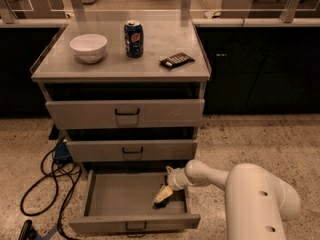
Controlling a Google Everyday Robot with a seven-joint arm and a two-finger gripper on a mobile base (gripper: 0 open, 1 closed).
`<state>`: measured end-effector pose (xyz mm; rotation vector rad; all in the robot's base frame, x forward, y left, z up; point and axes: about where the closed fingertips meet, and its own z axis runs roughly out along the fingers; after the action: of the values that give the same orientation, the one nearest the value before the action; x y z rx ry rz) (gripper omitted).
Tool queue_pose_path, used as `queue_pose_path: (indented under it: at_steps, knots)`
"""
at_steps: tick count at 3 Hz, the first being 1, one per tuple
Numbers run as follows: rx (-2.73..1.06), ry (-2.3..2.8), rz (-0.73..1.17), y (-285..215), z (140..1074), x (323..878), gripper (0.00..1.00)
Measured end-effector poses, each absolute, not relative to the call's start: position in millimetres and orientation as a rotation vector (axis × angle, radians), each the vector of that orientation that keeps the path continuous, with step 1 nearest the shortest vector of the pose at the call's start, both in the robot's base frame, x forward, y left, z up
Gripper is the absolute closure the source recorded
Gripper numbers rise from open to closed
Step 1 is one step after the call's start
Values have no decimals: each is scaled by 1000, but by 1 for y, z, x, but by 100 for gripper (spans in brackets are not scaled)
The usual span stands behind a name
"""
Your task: Pick rxbar blueberry from bottom drawer and place on counter
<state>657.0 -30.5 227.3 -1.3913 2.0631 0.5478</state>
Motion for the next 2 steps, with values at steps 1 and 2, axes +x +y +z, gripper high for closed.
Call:
queue_pose_path:
  at_steps: [1, 2]
  knots:
    - [-1384, 2068, 540, -32, 227, 659, 0]
    - [-1375, 2093, 491, -27, 215, 666, 0]
